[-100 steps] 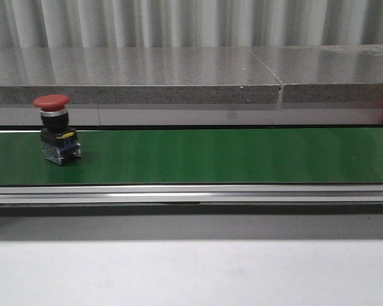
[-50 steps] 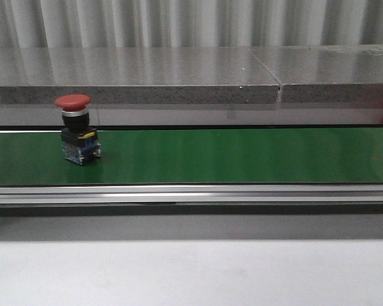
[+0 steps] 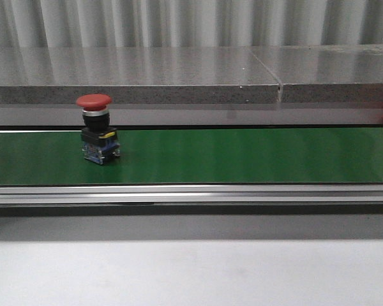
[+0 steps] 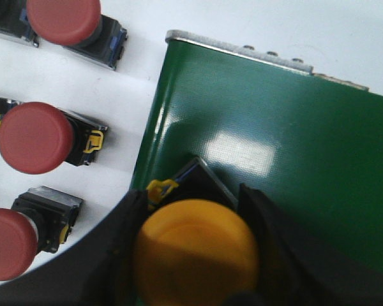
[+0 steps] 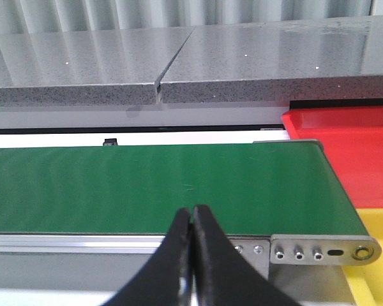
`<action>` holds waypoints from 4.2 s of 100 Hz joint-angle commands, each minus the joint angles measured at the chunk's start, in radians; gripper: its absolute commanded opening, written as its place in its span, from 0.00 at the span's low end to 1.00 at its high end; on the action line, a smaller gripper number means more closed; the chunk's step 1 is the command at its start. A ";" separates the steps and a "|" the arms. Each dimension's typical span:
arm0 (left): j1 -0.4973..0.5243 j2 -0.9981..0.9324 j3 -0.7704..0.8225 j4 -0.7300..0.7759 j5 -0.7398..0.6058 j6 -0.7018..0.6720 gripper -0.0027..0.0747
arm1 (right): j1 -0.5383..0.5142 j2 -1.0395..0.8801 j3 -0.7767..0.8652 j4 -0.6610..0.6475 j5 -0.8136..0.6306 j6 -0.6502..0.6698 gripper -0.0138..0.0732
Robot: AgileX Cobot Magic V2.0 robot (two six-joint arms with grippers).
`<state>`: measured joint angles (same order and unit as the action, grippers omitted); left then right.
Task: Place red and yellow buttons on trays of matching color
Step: 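Set the yellow button on the belt and open the left gripper, then lower the right gripper onto the red button on the belt and grasp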
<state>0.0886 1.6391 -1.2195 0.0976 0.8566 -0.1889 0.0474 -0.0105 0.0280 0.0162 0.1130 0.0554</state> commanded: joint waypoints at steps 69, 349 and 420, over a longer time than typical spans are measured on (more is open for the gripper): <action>-0.076 -0.175 -0.035 -0.056 -0.116 0.076 0.81 | 0.002 -0.011 -0.016 -0.003 -0.079 -0.002 0.08; -0.223 -1.315 0.780 -0.030 -0.422 0.072 0.01 | 0.002 0.757 -0.795 0.229 0.646 -0.045 0.33; -0.223 -1.315 0.780 -0.030 -0.422 0.072 0.01 | 0.002 0.917 -0.795 0.435 0.565 -0.441 0.88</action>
<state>-0.1285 0.3159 -0.4139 0.0758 0.5044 -0.1109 0.0474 0.8574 -0.7310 0.3692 0.7808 -0.2769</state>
